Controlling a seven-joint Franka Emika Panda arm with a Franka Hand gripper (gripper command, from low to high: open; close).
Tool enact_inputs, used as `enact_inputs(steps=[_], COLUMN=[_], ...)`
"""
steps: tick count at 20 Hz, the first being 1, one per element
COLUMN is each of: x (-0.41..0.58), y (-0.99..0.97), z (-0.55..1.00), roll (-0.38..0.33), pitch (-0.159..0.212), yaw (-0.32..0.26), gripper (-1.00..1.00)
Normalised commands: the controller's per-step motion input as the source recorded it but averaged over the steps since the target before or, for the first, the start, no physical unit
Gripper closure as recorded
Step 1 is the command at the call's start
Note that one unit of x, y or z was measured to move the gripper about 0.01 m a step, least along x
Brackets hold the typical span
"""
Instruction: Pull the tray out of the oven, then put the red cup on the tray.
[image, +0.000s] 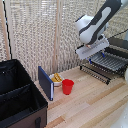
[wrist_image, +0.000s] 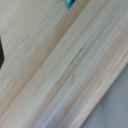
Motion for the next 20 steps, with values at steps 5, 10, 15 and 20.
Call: enact_inputs(steps=[5, 10, 15, 20], x=[0.0, 0.002, 0.038, 0.103], y=[0.32, 0.5, 0.6, 0.65], z=[0.15, 0.09, 0.02, -0.04], roll=[0.315, 0.32, 0.291, 0.251], pitch=[-0.007, -0.095, -0.212, -0.2], yaw=[-0.196, -0.121, -0.07, -0.054], gripper=[-1.0, -1.0, -1.0, -1.0])
